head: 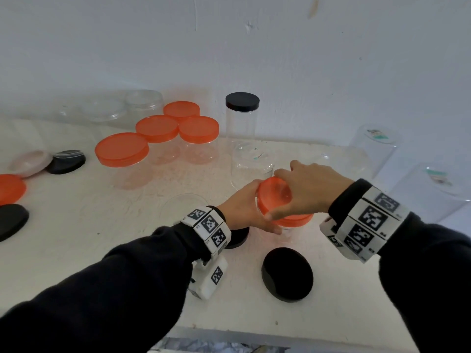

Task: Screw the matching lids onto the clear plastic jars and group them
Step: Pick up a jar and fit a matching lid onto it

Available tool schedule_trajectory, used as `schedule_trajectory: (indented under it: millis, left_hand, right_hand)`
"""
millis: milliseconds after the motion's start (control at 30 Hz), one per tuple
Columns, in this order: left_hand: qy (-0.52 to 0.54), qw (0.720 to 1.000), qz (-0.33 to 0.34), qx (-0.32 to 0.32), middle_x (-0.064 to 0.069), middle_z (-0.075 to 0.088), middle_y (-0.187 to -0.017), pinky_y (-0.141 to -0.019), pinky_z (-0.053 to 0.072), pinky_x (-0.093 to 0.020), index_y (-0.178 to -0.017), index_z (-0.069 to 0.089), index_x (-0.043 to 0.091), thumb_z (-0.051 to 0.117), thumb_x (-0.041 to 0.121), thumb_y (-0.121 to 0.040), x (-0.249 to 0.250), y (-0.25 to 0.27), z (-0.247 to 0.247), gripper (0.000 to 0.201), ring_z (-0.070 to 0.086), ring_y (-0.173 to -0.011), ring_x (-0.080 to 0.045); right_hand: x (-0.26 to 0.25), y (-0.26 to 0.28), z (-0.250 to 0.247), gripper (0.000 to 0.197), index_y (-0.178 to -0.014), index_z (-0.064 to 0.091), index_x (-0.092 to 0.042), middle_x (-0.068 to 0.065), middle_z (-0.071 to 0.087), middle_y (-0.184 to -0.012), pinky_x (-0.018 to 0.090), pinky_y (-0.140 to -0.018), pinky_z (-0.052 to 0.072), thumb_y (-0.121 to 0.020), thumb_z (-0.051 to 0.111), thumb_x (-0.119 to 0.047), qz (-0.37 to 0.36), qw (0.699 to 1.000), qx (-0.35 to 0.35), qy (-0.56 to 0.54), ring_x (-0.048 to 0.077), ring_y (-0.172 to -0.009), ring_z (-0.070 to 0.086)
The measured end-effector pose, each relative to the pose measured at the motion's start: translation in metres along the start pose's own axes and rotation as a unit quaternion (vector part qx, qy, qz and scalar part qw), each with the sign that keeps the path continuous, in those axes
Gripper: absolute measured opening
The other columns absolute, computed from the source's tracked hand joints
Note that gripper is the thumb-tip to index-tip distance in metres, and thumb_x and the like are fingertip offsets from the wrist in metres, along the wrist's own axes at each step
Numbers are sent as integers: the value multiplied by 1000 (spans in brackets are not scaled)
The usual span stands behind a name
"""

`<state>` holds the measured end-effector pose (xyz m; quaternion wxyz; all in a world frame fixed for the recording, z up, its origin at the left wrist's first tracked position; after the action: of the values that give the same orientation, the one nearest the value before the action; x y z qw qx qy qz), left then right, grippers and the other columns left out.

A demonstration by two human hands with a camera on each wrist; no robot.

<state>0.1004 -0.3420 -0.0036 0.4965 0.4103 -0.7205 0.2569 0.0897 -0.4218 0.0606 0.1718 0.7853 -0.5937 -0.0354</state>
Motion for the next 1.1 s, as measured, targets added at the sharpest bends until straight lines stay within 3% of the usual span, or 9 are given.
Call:
schedule_trajectory:
  millis: [100,200,333,433,600,700,833,1000,1100]
  left_hand:
    - [3,1000,7,1,22,46,-108,-81,43,-9,-126,36,23,87,6,-58,2,0,1,86,49,-99,6]
    - [9,1000,14,-1,25,43,-109,-83,41,-5,-119,35,32,86,4,-58,3,-1,1,85,45,-99,14]
    - [15,1000,9,-5,24,44,-109,-83,43,-8,-126,36,26,86,5,-59,-2,-2,2,86,48,-103,7]
    - [15,1000,0,-10,22,45,-110,-80,43,-10,-130,34,20,86,6,-60,-4,-2,3,88,48,-104,2]
    - [9,1000,23,-10,26,43,-109,-79,40,0,-120,33,34,85,3,-60,3,0,3,86,44,-97,20]
    - [5,1000,19,-9,25,43,-106,-76,40,-1,-115,37,36,84,1,-60,2,-1,3,80,47,-95,21]
    - [6,1000,-6,1,16,46,-113,-83,41,-10,-132,35,18,86,7,-59,-3,0,1,90,48,-111,-6]
    - [0,1000,15,-7,22,46,-100,-72,41,-2,-105,41,35,82,-3,-62,3,-1,2,70,51,-91,20]
    - [-1,1000,3,5,22,45,-108,-81,42,-8,-123,39,24,86,5,-59,0,-1,0,82,48,-103,5]
  right_hand:
    - [-2,0,10,106,-145,7,-41,-6,27,-141,37,-93,41,-62,67,-70,-46,996,-65,-27,22,-120,39]
    - [-10,3,10,103,-141,10,-51,-14,18,-142,42,-98,42,-64,79,-45,-103,989,-91,-54,18,-118,31]
    - [-5,1,0,91,-140,26,-39,-6,38,-124,31,-79,43,-63,66,-69,-44,998,-14,-33,17,-94,42]
    - [-1,1,1,94,-139,29,-29,0,42,-123,32,-77,39,-64,53,-80,-4,1000,5,-2,22,-99,49]
    - [-7,2,10,105,-144,9,-45,-10,14,-146,42,-99,40,-65,78,-47,-93,990,-90,-56,20,-127,29]
    - [-7,-1,6,99,-141,21,-44,-9,30,-131,35,-90,44,-62,79,-47,-87,992,-61,-62,19,-113,41]
    - [-4,0,-5,90,-134,38,-27,-3,41,-104,29,-75,41,-61,60,-77,-18,1000,20,-11,18,-89,47]
    - [-4,3,13,101,-145,11,-40,-5,24,-143,36,-96,41,-66,72,-59,-76,994,-57,-62,22,-120,40]
    - [-5,3,11,99,-143,14,-46,-8,24,-140,35,-96,43,-66,77,-44,-110,990,-44,-74,19,-117,41]
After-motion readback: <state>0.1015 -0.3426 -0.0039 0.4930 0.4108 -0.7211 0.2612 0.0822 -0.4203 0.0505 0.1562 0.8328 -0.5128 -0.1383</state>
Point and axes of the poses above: each hand's wrist, its own y-axis away from the middle knuckle, its own z-axis out of the palm, x = y × z, the point moved 9 cm from there along -y, towards the middle knuckle
